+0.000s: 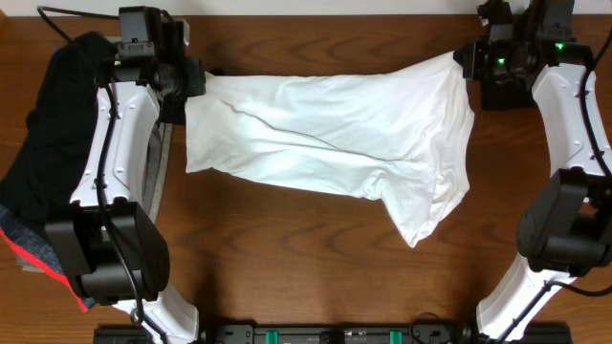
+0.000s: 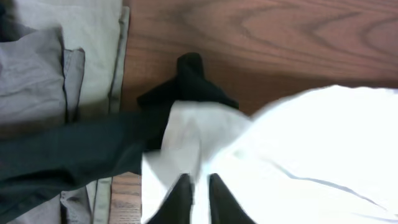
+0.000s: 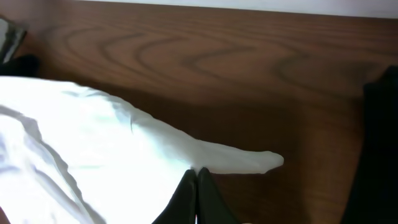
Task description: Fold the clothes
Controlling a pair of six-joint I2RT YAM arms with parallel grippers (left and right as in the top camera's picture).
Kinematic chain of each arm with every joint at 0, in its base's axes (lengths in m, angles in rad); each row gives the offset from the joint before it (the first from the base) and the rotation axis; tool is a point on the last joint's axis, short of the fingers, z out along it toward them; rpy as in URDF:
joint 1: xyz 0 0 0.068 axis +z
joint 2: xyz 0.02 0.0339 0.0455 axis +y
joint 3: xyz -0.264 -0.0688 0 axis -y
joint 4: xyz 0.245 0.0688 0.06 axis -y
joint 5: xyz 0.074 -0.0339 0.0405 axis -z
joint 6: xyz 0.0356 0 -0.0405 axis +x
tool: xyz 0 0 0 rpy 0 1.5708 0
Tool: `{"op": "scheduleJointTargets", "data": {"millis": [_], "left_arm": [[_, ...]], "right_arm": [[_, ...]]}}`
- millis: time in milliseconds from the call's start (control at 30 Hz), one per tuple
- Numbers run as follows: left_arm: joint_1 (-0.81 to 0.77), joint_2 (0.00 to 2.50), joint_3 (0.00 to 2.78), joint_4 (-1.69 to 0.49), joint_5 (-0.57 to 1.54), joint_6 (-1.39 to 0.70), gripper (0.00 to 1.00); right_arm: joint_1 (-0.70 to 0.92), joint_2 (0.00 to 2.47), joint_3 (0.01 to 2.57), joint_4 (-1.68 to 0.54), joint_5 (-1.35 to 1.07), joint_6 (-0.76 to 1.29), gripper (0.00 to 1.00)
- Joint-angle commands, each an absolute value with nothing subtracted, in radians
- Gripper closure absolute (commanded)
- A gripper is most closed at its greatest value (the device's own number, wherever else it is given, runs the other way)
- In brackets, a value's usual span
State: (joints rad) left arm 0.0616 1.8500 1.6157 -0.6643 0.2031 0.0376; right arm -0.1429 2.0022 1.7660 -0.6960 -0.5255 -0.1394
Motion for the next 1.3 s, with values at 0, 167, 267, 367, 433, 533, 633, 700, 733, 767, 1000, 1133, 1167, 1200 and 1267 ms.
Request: {"op": "scheduleJointTargets", "data": {"millis": [0, 167, 267, 367, 433, 533, 633, 700, 733, 767, 1000, 1133, 1167, 1200, 1267], "left_arm": [[0.059, 1.877, 1.605, -0.669, 0.199, 0.049, 0.94], [0.059, 1.868, 1.606, -0.657, 0.198, 0.053, 0.94], [0.059, 1.866, 1.606, -0.658, 0.198, 0.052, 0.94], [0.060, 1.873, 1.606, -0.643, 0.189, 0.060, 0.94], [0.060, 1.887, 1.606, -0.601, 0.167, 0.061, 0.93], [0.061, 1.933, 1.606, -0.516, 0.165, 0.067, 0.73], [0.062, 1.997, 1.611, -0.438, 0.164, 0.067, 0.47], [0.062, 2.049, 1.628, -0.404, 0.164, 0.068, 0.36], [0.062, 2.074, 1.638, -0.393, 0.165, 0.067, 0.33], [0.062, 2.102, 1.653, -0.386, 0.165, 0.067, 0.31], [0.062, 2.223, 1.716, -0.366, 0.165, 0.088, 0.27], [0.062, 2.238, 1.716, -0.345, 0.165, 0.090, 0.28], [0.062, 2.238, 1.718, -0.339, 0.165, 0.090, 0.28], [0.062, 2.238, 1.721, -0.334, 0.165, 0.090, 0.28], [0.062, 2.238, 1.737, -0.334, 0.165, 0.090, 0.30]], "right_arm": [[-0.150, 1.986, 1.785, -0.701, -0.539, -0.155, 0.99], [-0.150, 1.986, 1.785, -0.715, -0.539, -0.155, 0.99], [-0.150, 1.986, 1.785, -0.734, -0.538, -0.155, 0.99], [-0.150, 1.986, 1.785, -0.740, -0.538, -0.155, 0.99], [-0.150, 1.986, 1.785, -0.741, -0.539, -0.155, 0.99], [-0.150, 1.986, 1.785, -0.744, -0.539, -0.155, 0.99], [-0.150, 1.986, 1.785, -0.745, -0.538, -0.155, 0.99], [-0.150, 1.986, 1.785, -0.745, -0.539, -0.155, 0.99], [-0.150, 1.986, 1.785, -0.746, -0.538, -0.155, 0.99], [-0.150, 1.986, 1.785, -0.747, -0.538, -0.155, 0.99], [-0.150, 1.986, 1.785, -0.749, -0.538, -0.155, 0.99], [-0.150, 1.986, 1.785, -0.753, -0.523, -0.155, 0.99], [-0.150, 1.986, 1.785, -0.753, -0.523, -0.156, 0.99], [-0.150, 1.986, 1.785, -0.753, -0.523, -0.159, 0.99], [-0.150, 1.986, 1.785, -0.753, -0.520, -0.164, 0.99]]}}
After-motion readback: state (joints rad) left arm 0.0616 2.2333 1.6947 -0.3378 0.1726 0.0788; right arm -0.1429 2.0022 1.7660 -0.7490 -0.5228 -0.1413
